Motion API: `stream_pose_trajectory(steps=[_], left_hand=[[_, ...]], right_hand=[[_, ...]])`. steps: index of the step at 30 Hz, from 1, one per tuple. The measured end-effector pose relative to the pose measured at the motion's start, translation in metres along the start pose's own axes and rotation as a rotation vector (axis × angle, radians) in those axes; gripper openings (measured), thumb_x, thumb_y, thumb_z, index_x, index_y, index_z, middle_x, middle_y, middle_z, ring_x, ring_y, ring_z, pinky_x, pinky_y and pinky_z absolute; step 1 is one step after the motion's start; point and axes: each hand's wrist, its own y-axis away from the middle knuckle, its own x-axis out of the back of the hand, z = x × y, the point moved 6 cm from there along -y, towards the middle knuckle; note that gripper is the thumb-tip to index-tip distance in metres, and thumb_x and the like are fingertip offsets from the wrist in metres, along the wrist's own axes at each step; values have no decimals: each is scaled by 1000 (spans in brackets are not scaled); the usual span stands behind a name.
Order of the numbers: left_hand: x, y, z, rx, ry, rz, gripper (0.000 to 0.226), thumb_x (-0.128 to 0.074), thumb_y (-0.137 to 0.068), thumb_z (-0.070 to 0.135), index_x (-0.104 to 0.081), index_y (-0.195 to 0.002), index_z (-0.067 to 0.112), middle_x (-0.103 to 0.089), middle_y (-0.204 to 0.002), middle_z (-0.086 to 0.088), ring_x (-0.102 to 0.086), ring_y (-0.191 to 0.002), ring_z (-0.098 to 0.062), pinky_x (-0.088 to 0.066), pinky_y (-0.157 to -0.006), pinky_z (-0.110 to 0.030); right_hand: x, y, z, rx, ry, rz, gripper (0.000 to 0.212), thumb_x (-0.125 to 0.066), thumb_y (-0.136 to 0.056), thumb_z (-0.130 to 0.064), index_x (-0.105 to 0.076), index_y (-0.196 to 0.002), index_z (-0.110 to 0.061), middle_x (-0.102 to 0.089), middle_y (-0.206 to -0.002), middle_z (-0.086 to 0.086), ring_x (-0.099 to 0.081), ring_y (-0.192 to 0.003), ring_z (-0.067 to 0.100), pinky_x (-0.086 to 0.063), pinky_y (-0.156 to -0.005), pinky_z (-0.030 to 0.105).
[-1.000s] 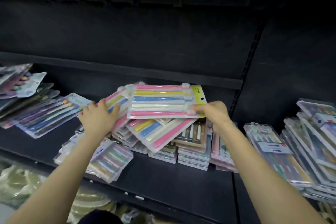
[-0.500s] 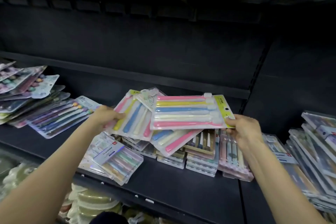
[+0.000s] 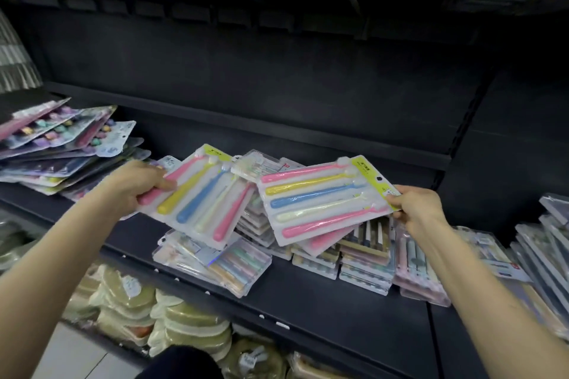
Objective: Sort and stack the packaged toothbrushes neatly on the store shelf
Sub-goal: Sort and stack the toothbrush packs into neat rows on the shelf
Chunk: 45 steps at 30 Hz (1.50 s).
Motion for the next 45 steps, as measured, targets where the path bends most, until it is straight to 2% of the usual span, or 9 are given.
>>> stream_pose_trajectory(steps=[5, 7, 14, 20, 24, 30, 35, 40, 45], left_hand=[[40, 17, 35, -226, -242, 358, 10, -65, -80, -4, -58, -77, 2, -52, -86, -17, -51, -75, -27, -38, -67, -33], [49, 19, 44, -265, -196, 389, 14, -65, -82, -2, -61, -95, -1, -53, -86, -15, -55, -76, -29, -42, -65, -30], [12, 26, 33, -229, 124, 27, 22, -58, -86, -8, -62, -103, 6, -68, -62, -4, -63, -44, -9, -53, -43, -22], [-60, 35, 14, -163, 87, -230, 21, -56, -87, -9, -65, -96, 8, -70, -66, -7, -66, -52, -16, -55, -50, -26], [-103, 37, 7, -122, 56, -349, 20, -53, -92, -3, -64, -107, 4, -68, -95, -16, -65, -76, -25, -54, -71, -34], [-121, 41, 2, -109, 1, -436, 30, -65, -88, 39, -68, -102, 13, -75, -88, 1, -71, -74, -9, -55, -63, -20], [-102, 35, -13, -101, 53, -302, 34, -72, -84, 24, -59, -113, 11, -71, -99, -9, -70, -81, -21, -56, -63, -29], [-60, 30, -32, -84, 344, -161, 12, -68, -86, 21, -60, -93, 15, -74, -76, -6, -70, -60, -23, -57, -47, -34], [-56, 31, -33, -89, 372, -107, 27, -70, -83, 28, -61, -103, 11, -69, -97, -15, -66, -72, -27, -56, -58, -36]], right_hand=[[2, -3, -3, 63, -8, 113, 20, -61, -83, 10, -67, -101, 4, -58, -75, 14, -35, -47, 18, -27, -38, 19], [2, -1, -3, 56, -50, 112, 22, -61, -84, 11, -66, -105, 5, -61, -84, 16, -39, -49, 18, -29, -35, 17], [16, 7, -17, 13, -194, -90, 31, -52, -86, 14, -60, -116, 8, -61, -86, 15, -49, -49, 14, -26, -30, 14], [20, 19, -35, 75, -115, -254, 34, -50, -86, 14, -62, -115, 1, -60, -55, 4, -35, -33, 5, -20, -30, 14], [-20, 30, -34, 98, 6, -267, 32, -53, -86, 15, -65, -112, 0, -62, -60, 9, -40, -34, 8, -23, -32, 15], [-76, 24, -27, 168, 143, -297, 32, -63, -85, 9, -66, -116, 0, -64, -78, 4, -51, -39, -2, -39, -38, 15], [-58, 14, -25, 367, 580, -180, 51, -74, -83, -28, -60, -128, -10, -67, -108, 3, -63, -98, 18, -50, -82, 31], [-23, 11, -25, 435, 1148, 177, 79, -63, -77, -66, -50, -136, -16, -52, -133, 16, -46, -121, 37, -43, -91, 40], [-16, 0, 2, 102, 787, 8, 78, -76, -76, -45, -41, -134, -5, -56, -129, 14, -57, -113, 33, -50, -89, 42]])
